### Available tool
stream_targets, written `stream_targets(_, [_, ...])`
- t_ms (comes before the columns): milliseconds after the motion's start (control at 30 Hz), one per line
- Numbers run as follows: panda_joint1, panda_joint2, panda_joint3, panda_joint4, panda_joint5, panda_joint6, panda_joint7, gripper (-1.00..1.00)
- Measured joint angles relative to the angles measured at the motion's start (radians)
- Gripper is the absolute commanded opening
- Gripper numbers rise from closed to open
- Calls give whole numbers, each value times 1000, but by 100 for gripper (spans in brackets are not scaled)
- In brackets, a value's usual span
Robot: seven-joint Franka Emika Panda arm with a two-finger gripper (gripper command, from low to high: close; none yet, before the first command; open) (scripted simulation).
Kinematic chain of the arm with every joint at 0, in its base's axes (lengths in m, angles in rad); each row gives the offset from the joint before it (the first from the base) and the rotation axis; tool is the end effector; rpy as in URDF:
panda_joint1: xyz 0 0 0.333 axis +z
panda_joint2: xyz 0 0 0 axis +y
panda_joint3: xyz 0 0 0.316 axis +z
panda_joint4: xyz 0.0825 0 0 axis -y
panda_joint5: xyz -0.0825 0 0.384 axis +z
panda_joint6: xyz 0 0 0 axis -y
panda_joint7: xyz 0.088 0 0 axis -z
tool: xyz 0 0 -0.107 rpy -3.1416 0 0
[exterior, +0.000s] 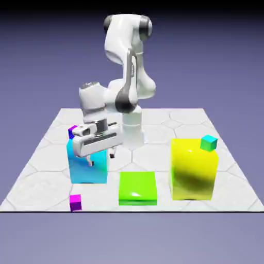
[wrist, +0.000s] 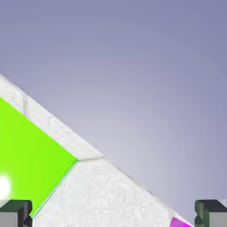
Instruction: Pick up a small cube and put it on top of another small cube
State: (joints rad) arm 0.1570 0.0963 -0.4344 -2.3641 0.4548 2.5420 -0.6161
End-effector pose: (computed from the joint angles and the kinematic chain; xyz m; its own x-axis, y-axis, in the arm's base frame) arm 0.4929 -0.1465 0.2978 0.9825 -0.0381 0.1826 -0.0069 -0.9857 -0.1686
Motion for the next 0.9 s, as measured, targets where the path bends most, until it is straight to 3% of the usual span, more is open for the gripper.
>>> stream_targets(900, [128, 577, -376, 386, 393, -428, -1174, 0])
